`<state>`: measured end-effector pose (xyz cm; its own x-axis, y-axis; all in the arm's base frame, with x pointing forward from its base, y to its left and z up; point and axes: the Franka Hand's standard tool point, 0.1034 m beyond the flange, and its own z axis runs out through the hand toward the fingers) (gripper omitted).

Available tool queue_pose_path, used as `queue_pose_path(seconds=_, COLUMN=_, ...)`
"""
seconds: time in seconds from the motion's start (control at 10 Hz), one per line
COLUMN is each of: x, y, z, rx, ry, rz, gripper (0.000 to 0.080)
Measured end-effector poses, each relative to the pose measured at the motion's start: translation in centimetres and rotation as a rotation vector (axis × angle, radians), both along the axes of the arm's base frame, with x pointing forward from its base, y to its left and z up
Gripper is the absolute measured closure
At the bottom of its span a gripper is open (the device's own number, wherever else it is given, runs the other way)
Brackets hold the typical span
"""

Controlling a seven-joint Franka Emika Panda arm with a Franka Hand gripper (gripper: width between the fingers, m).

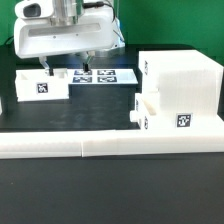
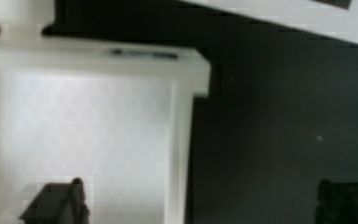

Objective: Assemble drawer

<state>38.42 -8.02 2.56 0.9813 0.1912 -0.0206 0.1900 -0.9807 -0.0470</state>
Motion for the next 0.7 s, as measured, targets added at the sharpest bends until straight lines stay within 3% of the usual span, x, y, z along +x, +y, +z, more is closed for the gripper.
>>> queue_pose_path(seconds=0.3, x=-1.0, y=-0.2, z=-1.8, rx=-0.008, ry=-0.013, rz=0.001, gripper=0.0151)
queue_pose_path(seconds=0.7, x=-0.8, y=-0.3, z=-2.1, rx=-0.012, ry=-0.025, rz=0.002, gripper=0.0151)
